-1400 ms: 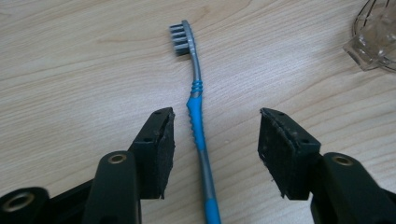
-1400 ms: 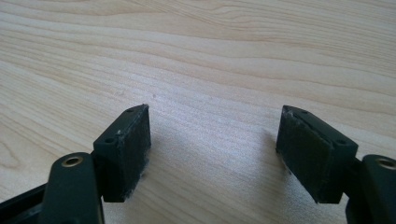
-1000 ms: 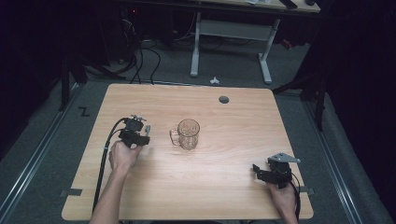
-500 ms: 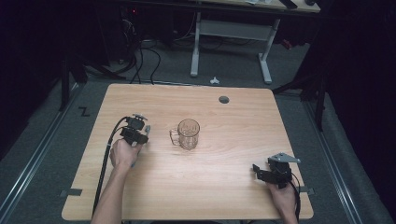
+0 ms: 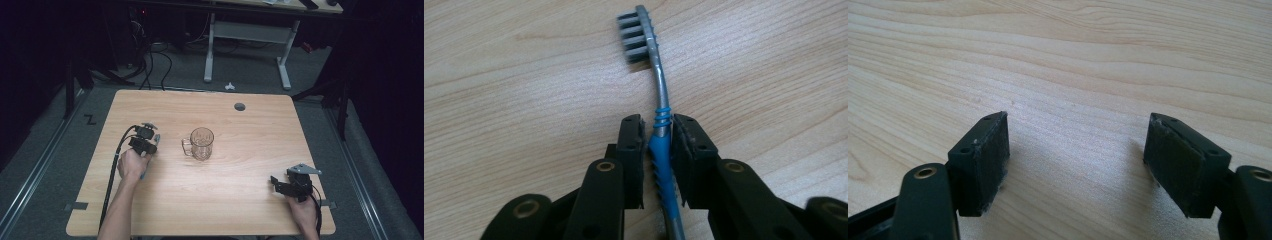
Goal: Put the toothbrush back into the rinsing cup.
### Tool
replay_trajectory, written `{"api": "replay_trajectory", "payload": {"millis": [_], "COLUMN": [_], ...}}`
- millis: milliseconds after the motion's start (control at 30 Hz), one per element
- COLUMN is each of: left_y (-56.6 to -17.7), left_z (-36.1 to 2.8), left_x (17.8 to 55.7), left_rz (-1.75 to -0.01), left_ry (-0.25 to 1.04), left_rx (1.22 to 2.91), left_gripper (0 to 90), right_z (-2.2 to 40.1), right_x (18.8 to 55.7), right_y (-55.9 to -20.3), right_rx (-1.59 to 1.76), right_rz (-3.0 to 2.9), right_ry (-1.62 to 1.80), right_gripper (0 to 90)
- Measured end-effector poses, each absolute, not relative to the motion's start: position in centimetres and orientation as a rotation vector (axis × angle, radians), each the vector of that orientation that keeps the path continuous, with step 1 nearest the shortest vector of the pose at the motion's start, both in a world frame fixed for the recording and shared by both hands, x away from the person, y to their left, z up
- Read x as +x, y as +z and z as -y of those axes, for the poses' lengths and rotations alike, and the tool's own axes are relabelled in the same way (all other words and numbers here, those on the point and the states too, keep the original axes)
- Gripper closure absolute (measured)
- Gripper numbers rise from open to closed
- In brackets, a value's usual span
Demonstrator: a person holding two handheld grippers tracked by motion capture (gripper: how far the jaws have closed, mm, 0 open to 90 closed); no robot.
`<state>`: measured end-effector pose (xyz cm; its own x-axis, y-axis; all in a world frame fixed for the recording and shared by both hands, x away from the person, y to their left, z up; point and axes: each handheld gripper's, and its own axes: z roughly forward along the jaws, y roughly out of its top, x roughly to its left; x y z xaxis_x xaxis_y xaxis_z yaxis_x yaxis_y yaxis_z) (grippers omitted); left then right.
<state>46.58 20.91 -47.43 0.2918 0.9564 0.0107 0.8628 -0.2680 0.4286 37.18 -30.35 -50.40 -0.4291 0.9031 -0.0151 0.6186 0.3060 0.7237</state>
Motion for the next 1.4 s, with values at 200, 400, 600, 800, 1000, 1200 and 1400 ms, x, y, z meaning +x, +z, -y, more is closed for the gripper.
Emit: {"api": "replay_trajectory", "payload": {"millis": [200, 400, 600, 800, 1000, 1200, 1400], "left_y": [-47.4, -47.4, -47.4, -47.0, -46.3, -45.6, -45.0], "left_z": [-21.1, -21.2, -21.3, -21.1, -21.3, -21.3, -21.3], "left_x": [46.7, 46.7, 46.7, 46.5, 46.1, 45.7, 45.4], "left_rz": [-1.642, -1.642, -1.645, -1.625, -1.607, -1.588, -1.571], "left_ry": [0.364, 0.361, 0.361, 0.362, 0.365, 0.372, 0.367], "left_rx": [2.218, 2.211, 2.205, 2.187, 2.167, 2.161, 2.106], "left_gripper": [78.8, 79.3, 79.6, 79.8, 79.8, 79.9, 80.1], "right_z": [30.3, 30.3, 30.3, 30.3, 30.3, 30.3, 30.4], "right_x": [37.2, 37.2, 37.2, 37.2, 37.2, 37.2, 37.2], "right_y": [-50.4, -50.4, -50.4, -50.4, -50.4, -50.4, -50.4], "right_rx": [1.354, 1.354, 1.354, 1.354, 1.354, 1.353, 1.352], "right_rz": [-2.157, -2.157, -2.158, -2.158, -2.158, -2.157, -2.158], "right_ry": [0.912, 0.912, 0.911, 0.911, 0.912, 0.912, 0.913], "right_gripper": [26.5, 26.5, 26.5, 26.5, 26.5, 26.5, 26.5]}}
